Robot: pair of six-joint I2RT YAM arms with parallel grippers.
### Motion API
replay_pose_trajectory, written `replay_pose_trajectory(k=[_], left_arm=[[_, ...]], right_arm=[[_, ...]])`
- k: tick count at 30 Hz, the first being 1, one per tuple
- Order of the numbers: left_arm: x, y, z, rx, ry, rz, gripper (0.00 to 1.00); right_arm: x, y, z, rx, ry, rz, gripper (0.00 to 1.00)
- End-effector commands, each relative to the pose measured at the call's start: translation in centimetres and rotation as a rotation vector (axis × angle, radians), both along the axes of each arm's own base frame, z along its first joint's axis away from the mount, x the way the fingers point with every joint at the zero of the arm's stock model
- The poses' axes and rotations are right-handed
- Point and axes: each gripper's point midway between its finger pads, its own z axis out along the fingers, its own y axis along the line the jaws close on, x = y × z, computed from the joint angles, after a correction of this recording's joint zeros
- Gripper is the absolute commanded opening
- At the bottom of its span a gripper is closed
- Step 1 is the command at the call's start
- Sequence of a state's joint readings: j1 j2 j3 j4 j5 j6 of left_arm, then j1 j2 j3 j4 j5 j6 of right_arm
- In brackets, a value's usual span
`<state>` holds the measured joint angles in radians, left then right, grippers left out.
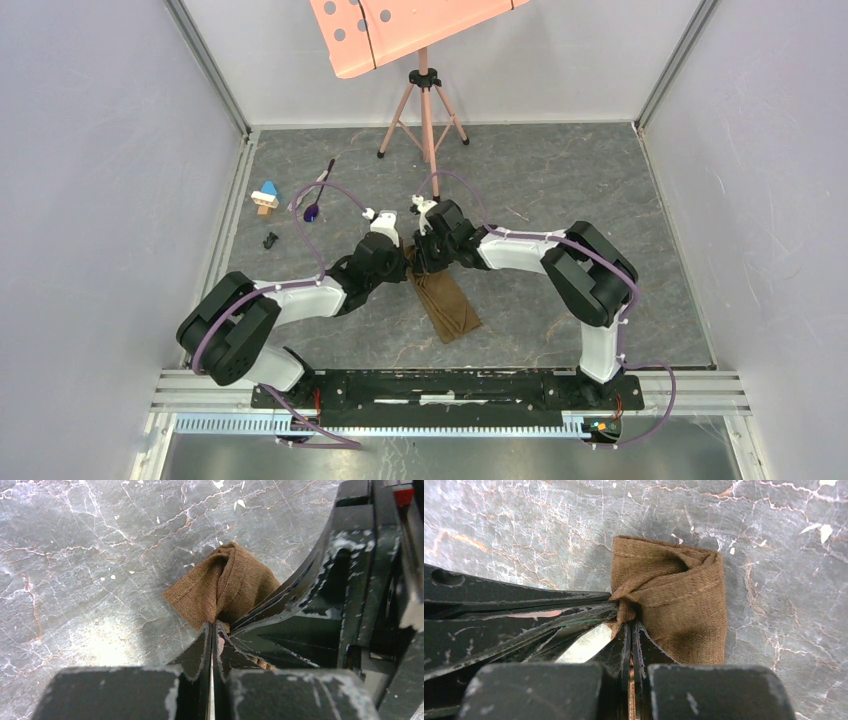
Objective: Fold the napkin into a case and place the utensils inside
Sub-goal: Grasp the top corner of the smaller rectangle folded napkin from the folded napkin.
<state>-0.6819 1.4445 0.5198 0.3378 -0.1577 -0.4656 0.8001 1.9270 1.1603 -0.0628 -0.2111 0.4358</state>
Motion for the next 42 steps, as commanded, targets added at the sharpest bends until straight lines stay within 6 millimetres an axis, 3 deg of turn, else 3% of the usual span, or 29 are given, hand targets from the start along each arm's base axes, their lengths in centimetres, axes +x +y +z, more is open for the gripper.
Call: replay_pose_trajectory(k=[1,5,9,14,31,42], left_arm=[[0.6,0.1,1.8,-0.045,-0.035,0.053,0.02],[0.7,0.5,1.9,-0.037,-0.033,0.07,0.02],[0.8,0.7,1.8,-0.037,-0.029,0.076,0.02],[1.0,0.7,1.5,-0.038,-0.018,0.074,0.02],[0.8,0.5,1.1,-0.047,-0.007,0.062,0.02],[0.7,0.3,1.1,-0.054,-0.005,0.055,0.02]], right_arm=[[1.1,0.6,1.7,0.13,-0.031,-0.093,0.0],[-0.2,0.1,0.4,0.106,-0.036,-0.007,0.0],[-0.8,-0.8,1.2,0.096,-0.116,0.061,0.01],[-0.3,-1.0,2.7,0.082,-0.194,0.115,0.19],[0.6,0.0,4.9,0.069,-0.307,0.177,0.43],[1.3,1.1,4.2,0.05,-0.308,0.189,0.42]])
